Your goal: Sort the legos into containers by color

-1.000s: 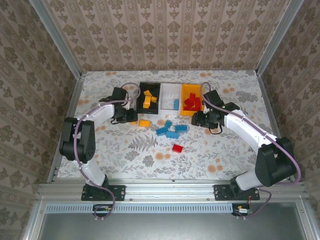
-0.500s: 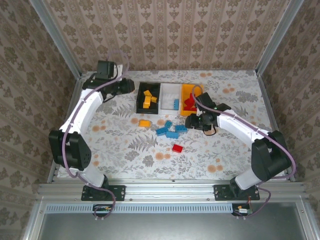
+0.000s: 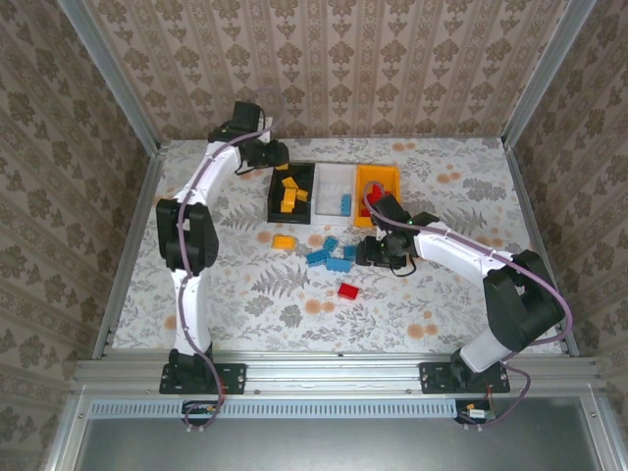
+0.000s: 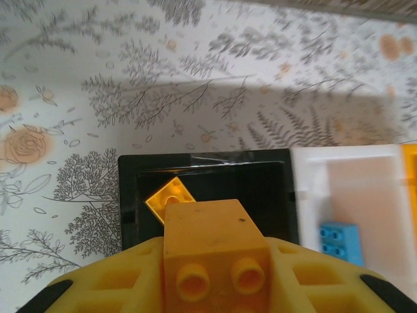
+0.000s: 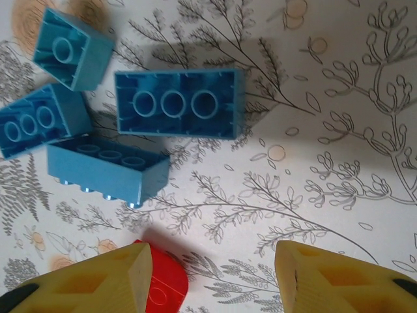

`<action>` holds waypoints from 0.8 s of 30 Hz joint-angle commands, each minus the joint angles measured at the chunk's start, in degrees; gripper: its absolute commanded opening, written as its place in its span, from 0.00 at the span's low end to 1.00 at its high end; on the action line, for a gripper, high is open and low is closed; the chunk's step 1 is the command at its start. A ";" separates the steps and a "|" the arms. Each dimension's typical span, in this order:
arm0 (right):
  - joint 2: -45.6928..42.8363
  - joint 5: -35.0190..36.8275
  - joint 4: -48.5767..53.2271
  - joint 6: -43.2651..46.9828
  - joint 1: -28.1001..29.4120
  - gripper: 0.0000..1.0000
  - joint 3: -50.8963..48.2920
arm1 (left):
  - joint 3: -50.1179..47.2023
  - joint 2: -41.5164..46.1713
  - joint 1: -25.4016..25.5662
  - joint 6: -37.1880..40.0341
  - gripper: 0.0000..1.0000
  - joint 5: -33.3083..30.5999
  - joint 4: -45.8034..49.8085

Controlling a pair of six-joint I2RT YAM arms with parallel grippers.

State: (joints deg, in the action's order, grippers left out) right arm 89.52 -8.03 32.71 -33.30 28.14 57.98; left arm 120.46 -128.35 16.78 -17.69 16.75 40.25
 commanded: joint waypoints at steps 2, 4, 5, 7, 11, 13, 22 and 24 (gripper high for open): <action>-0.52 0.20 -0.01 -0.54 0.16 0.54 -1.31 | 3.21 -2.08 1.40 0.76 0.37 1.00 2.48; -0.31 0.21 -0.10 -0.45 0.16 0.54 -1.33 | 3.13 -2.94 1.88 0.65 0.37 0.84 2.38; -0.15 0.11 -0.15 -0.45 0.18 0.54 -1.22 | 3.17 -3.45 2.07 0.69 0.38 0.74 2.40; 0.20 -0.25 -0.29 -0.50 0.16 0.54 -0.97 | 3.25 -4.14 2.28 0.66 0.39 0.65 2.46; 0.34 -0.44 -0.45 -0.61 0.17 0.54 -0.84 | 3.90 -5.40 2.35 0.83 0.41 0.37 3.17; 0.14 -0.41 -0.41 -0.63 0.22 0.54 -0.93 | 3.99 -5.70 2.36 0.91 0.42 0.39 3.23; -0.25 -0.14 0.34 -0.69 0.25 0.55 -0.68 | 3.43 -4.58 2.54 1.23 0.57 0.61 3.72; -0.22 -0.16 0.33 -0.72 0.25 0.55 -0.47 | 2.17 -2.72 2.80 1.82 0.59 0.18 3.36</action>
State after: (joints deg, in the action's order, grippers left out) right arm 89.54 -8.03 32.71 -33.30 28.14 57.14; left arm 122.87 -133.36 19.44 -17.10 16.73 42.46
